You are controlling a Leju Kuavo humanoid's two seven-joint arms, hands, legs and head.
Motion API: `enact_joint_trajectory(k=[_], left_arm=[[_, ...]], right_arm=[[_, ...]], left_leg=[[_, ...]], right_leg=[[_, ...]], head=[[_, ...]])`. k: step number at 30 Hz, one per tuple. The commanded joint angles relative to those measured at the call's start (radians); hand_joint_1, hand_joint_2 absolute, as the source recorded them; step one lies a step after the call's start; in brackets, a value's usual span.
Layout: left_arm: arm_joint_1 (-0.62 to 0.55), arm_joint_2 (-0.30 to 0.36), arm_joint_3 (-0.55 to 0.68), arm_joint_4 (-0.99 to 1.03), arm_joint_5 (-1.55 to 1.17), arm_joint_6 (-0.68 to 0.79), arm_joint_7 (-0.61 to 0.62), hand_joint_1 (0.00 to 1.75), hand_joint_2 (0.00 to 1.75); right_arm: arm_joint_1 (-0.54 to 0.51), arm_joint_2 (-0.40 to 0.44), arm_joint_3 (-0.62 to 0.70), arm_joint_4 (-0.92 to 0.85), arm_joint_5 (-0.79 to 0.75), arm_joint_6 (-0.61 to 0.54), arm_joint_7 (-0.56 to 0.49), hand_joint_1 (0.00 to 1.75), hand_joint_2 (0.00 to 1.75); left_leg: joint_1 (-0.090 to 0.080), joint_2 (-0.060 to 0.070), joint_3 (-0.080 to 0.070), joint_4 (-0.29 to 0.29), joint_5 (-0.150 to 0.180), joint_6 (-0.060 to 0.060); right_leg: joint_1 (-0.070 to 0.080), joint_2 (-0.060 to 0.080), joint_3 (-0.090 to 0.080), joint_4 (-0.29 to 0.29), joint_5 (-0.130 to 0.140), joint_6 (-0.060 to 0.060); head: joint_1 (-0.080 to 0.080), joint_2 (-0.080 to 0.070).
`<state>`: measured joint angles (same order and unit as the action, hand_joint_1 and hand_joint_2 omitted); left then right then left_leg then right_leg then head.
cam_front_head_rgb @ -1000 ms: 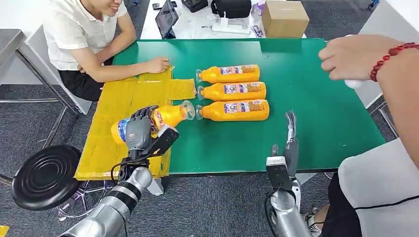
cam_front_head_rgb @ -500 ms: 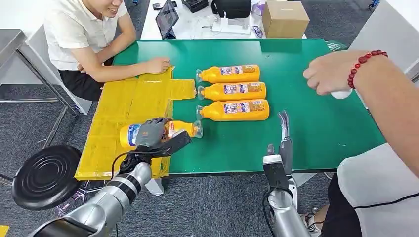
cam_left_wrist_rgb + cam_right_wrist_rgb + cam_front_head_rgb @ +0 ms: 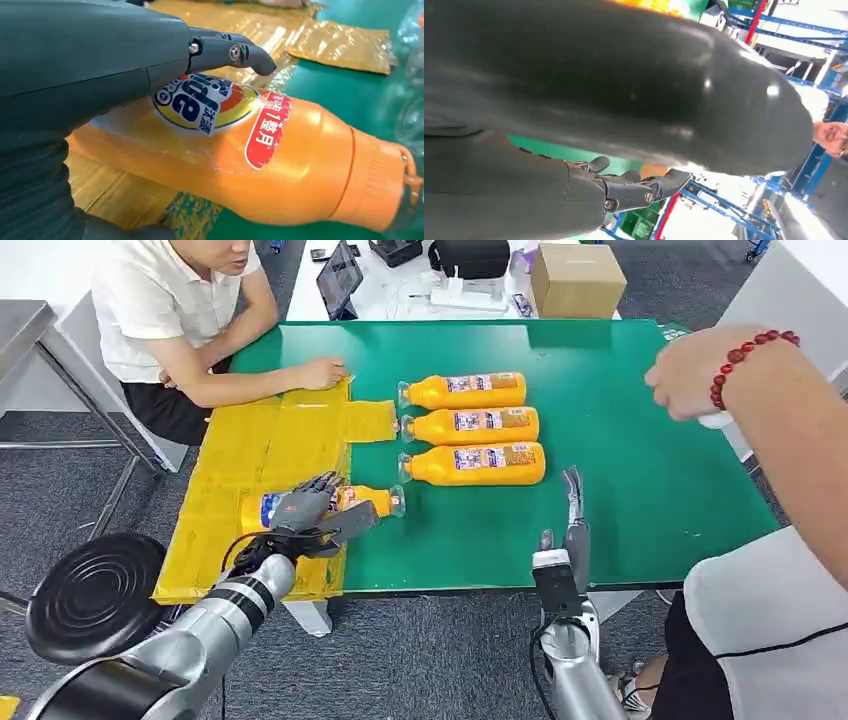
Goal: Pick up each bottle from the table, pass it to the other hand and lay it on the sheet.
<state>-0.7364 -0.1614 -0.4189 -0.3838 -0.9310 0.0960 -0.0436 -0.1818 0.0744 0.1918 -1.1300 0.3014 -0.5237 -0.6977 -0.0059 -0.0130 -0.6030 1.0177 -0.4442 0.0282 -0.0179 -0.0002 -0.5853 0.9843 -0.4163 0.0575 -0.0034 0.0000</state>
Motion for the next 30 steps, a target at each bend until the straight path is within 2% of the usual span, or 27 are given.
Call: enact_joint_trajectory(k=[1,5,9,13,15,20,25,26,27,29,30], left_arm=[[0.009,0.011,0.084,0.053,0.101,-0.086,-0.116,0.00,1.75],[0.032,-0.013,0.115,0.000,0.149,-0.009,-0.196,0.00,1.75],[0.032,-0.013,0.115,0.000,0.149,-0.009,-0.196,0.00,1.75],[0.074,-0.058,0.135,-0.118,0.212,0.137,-0.299,0.00,1.75],[0.074,-0.058,0.135,-0.118,0.212,0.137,-0.299,0.00,1.75],[0.189,-0.099,0.099,-0.379,0.359,0.355,-0.399,0.00,1.75],[0.227,-0.099,0.075,-0.450,0.432,0.377,-0.405,0.00,1.75],[0.246,-0.100,0.069,-0.485,0.498,0.379,-0.433,0.00,1.75],[0.271,-0.106,0.061,-0.526,0.546,0.400,-0.448,0.00,1.75],[0.325,-0.111,0.008,-0.610,0.610,0.442,-0.462,0.00,1.75],[0.335,-0.107,-0.012,-0.626,0.615,0.454,-0.450,0.00,1.75]], right_arm=[[-0.040,-0.021,0.057,0.076,-0.021,-0.023,0.000,0.00,0.00],[-0.029,-0.023,0.054,0.081,-0.021,-0.029,0.000,0.00,0.00],[-0.029,-0.023,0.054,0.081,-0.021,-0.029,0.000,0.00,0.00],[-0.011,-0.021,0.054,0.066,-0.016,-0.034,0.000,0.00,0.00],[-0.011,-0.021,0.054,0.066,-0.016,-0.034,0.000,0.00,0.00],[-0.002,-0.011,0.050,0.078,0.011,-0.053,0.000,0.00,0.00],[-0.017,-0.013,0.044,0.132,0.039,-0.041,0.000,0.00,0.00],[-0.038,-0.012,0.029,0.187,0.061,0.004,0.012,0.00,0.00],[-0.056,-0.015,0.024,0.228,0.112,-0.010,0.021,0.00,1.75],[-0.100,-0.026,0.034,0.314,0.210,-0.025,0.056,0.00,1.75],[-0.109,-0.025,0.026,0.331,0.214,-0.024,0.050,0.00,1.75]], left_leg=[[0.001,0.005,0.005,-0.001,-0.001,-0.002],[0.001,0.003,0.006,-0.001,0.000,-0.002],[0.000,0.001,0.005,0.000,0.000,-0.001],[0.001,0.001,0.005,-0.001,0.000,-0.002],[0.001,0.001,0.005,0.000,0.000,-0.002],[0.001,0.001,0.004,0.000,-0.001,-0.002],[0.001,0.002,0.001,0.000,-0.001,-0.002],[0.001,0.003,0.003,-0.001,-0.001,-0.002],[0.001,0.003,0.003,-0.001,-0.001,-0.002],[0.001,0.003,0.002,-0.001,0.000,-0.001],[0.001,0.005,0.004,-0.001,-0.001,-0.002]], right_leg=[[0.001,0.004,0.004,-0.002,0.001,-0.003],[0.001,0.002,0.006,-0.002,0.001,-0.002],[0.001,0.001,0.005,-0.001,0.000,-0.001],[0.001,0.000,0.005,-0.001,-0.001,-0.002],[0.001,0.000,0.004,-0.001,-0.001,-0.002],[0.001,0.000,0.004,-0.001,-0.001,-0.003],[0.001,0.001,0.001,-0.001,0.000,-0.002],[0.001,0.001,0.002,-0.001,-0.001,-0.002],[0.001,0.001,0.002,-0.002,0.000,-0.002],[0.001,0.002,0.001,-0.002,0.000,-0.001],[0.001,0.003,0.003,-0.002,0.000,-0.002]], head=[[0.000,0.000],[0.000,0.000],[0.000,0.000],[0.000,0.000],[0.000,0.000],[0.000,0.000],[0.000,0.000],[0.000,0.000],[0.000,0.000],[0.000,0.000],[0.000,0.000]])
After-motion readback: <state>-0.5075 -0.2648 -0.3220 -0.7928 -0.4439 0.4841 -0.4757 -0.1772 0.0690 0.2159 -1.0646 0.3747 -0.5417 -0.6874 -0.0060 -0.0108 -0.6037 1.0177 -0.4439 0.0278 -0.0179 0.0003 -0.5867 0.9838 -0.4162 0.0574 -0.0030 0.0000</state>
